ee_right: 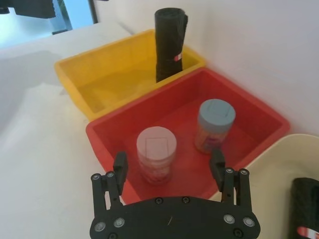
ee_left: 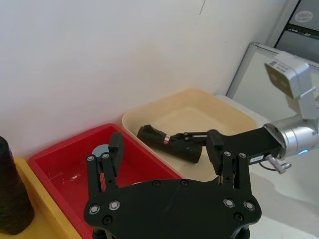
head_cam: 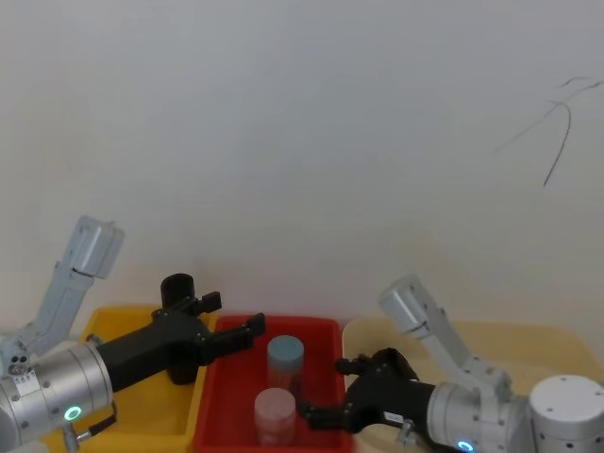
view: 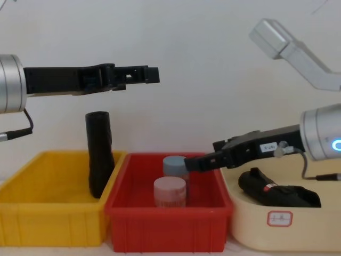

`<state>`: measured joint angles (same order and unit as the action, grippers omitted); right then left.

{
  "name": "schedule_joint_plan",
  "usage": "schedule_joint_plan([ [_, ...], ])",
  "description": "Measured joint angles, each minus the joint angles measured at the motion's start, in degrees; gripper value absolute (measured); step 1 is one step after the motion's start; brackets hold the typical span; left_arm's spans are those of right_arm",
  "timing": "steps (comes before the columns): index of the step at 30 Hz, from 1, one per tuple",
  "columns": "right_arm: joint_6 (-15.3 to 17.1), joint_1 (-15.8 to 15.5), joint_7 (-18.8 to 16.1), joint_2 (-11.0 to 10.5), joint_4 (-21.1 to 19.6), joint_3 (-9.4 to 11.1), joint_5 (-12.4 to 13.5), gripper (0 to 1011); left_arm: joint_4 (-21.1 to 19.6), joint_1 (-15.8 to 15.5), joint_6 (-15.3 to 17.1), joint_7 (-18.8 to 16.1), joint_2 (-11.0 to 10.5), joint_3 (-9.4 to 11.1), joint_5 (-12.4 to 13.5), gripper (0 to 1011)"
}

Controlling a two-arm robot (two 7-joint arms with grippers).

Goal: Pick up the garbage bag with the one hand and transfer it to the other hand.

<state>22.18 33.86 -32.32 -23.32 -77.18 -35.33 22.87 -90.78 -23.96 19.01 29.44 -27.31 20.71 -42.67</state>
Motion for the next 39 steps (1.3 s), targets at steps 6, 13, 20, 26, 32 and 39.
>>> schedule_joint_plan([
  [6,0.09,1.20,-0.52,1.05,1.73,-0.97,-0.06,1000,0.00,0.01,0.00,0.00,0.00,0.00,-0.01,1002],
  [13,0.05,2.68,-1.29,2.21,3.99,-2.23,-0.06,1000,0.00,0.00,0.00,0.01,0.00,0.00,-0.01,1002],
  [20,-0.10,4.11,-2.15,3.17,6.18,-3.41,-0.19,1000,-0.01,0.01,0.00,0.01,0.00,-0.01,-0.01,1002],
  [26,-0.39,5.32,-2.61,3.94,8.19,-4.37,-0.96,1000,-0.01,0.01,0.00,0.01,0.00,-0.01,-0.01,1002],
  [32,-0.42,6.43,-2.83,4.56,10.03,-5.10,-1.85,1000,0.00,0.01,0.00,0.01,0.00,0.00,-0.01,1001],
  [39,-0.06,7.49,-3.14,5.29,11.90,-5.77,-2.68,1000,0.00,0.01,0.00,0.01,0.00,0.00,-0.01,1002],
])
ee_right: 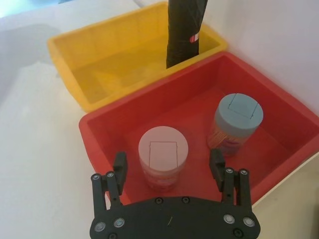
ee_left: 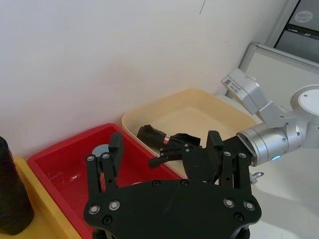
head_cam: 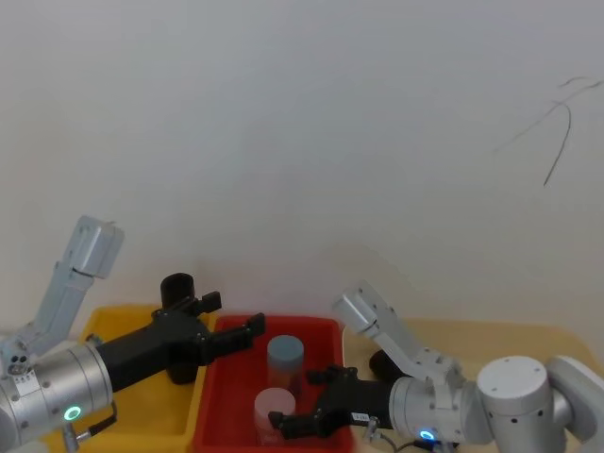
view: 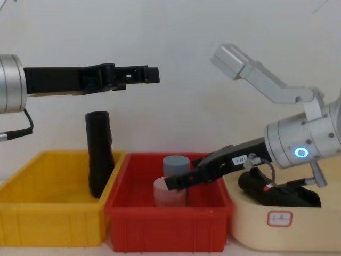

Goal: Pick up the garbage bag with the one hand and transfer it to the other hand.

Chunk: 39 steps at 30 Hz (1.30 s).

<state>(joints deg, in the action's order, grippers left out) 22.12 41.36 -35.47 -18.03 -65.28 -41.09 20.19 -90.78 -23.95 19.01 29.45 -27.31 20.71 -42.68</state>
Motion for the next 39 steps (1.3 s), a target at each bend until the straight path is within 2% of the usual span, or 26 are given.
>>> schedule_joint_plan([
  [39,2.38,7.13,-4.36,6.90,12.70,-3.95,-4.44,1000,0.00,0.00,0.00,0.00,0.00,0.00,0.00,1002],
])
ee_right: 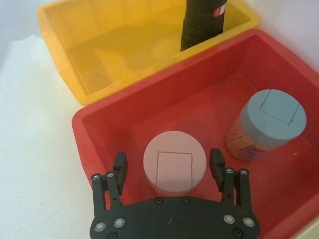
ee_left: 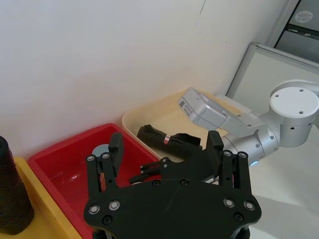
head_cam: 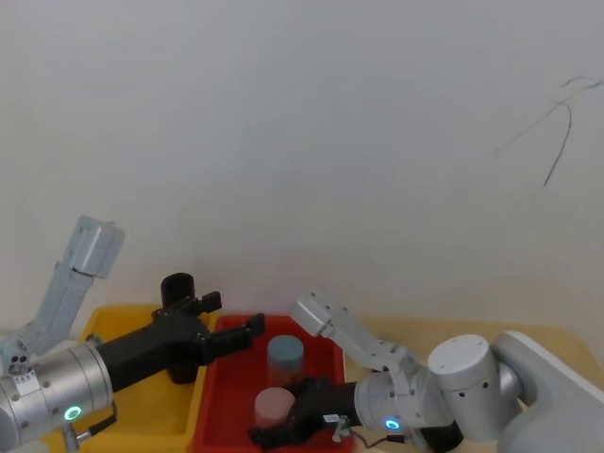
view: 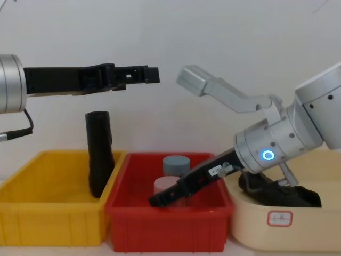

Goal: Pick up the garbage bag with the one hand and transfer it to the other hand.

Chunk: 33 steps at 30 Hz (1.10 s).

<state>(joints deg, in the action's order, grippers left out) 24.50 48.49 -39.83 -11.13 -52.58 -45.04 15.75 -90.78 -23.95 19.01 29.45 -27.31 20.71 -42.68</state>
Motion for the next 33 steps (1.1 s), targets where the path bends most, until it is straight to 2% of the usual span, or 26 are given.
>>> schedule_joint_plan([
  [5,0.16,0.50,-0.46,0.70,1.06,-0.33,-0.34,996,0.00,0.00,0.00,0.00,0.00,0.00,0.00,1002],
  [9,0.24,0.74,-0.70,1.03,1.53,-0.47,-0.48,929,0.00,0.00,0.00,0.00,0.00,0.00,0.00,1002],
  [18,0.31,1.09,-1.08,1.53,2.29,-0.68,-0.64,666,0.00,0.00,0.00,0.00,0.00,0.00,0.00,1001],
  [27,0.34,1.12,-1.15,1.60,2.28,-0.66,-0.85,652,0.00,0.00,0.00,0.00,0.00,0.00,0.00,1002],
  [33,0.41,0.04,-0.20,0.37,-0.39,0.33,-0.92,652,0.00,0.00,0.00,0.00,0.00,0.00,0.00,1002],
])
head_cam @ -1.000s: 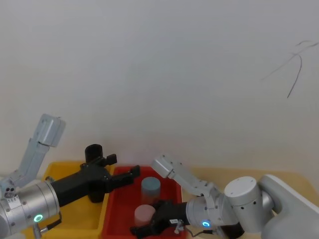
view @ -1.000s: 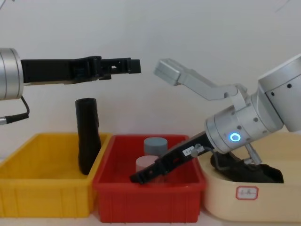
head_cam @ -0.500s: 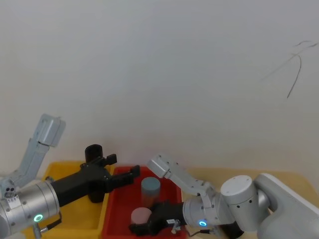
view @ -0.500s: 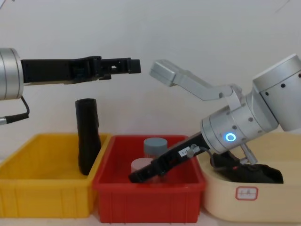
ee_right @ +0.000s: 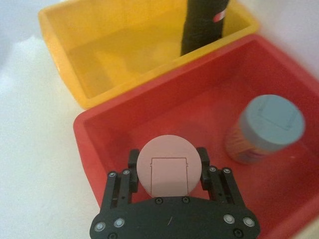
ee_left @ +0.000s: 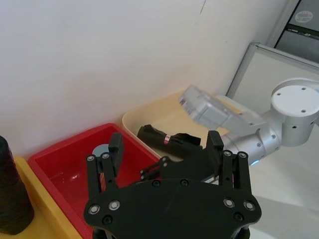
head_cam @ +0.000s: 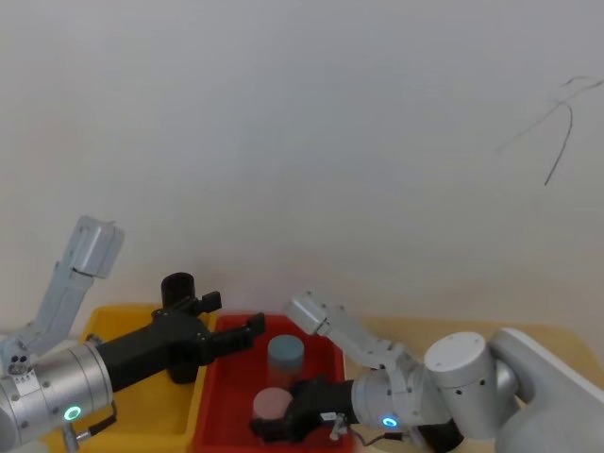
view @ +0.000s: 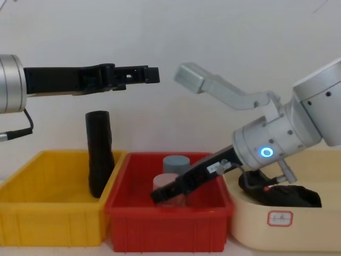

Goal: Pick up the garbage bag with the one hand and transfer it to the other hand.

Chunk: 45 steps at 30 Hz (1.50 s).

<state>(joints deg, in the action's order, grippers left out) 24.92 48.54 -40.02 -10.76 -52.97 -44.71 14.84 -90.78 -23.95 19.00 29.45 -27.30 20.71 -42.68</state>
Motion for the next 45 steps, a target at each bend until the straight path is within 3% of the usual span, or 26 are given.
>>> schedule_joint_plan([
  [9,0.70,-2.97,3.52,-3.61,-7.56,4.01,1.29,652,0.00,0.00,0.00,0.00,0.00,0.00,0.00,1002],
  [15,1.15,-5.75,7.38,-7.00,-14.82,8.59,2.89,652,0.00,0.00,0.00,0.00,0.00,0.00,0.00,1002],
  [25,1.45,-10.05,14.03,-10.39,-23.07,15.07,4.33,651,0.00,-0.01,0.00,0.00,0.00,0.00,0.00,1002],
  [32,2.02,-12.76,18.51,-11.89,-27.32,18.24,4.38,652,0.00,0.00,0.00,0.00,0.00,0.00,0.00,1002],
  [45,5.40,-21.83,27.46,-15.75,-35.68,24.32,3.08,652,0.00,-0.01,0.00,0.00,0.00,0.00,-0.01,1002],
])
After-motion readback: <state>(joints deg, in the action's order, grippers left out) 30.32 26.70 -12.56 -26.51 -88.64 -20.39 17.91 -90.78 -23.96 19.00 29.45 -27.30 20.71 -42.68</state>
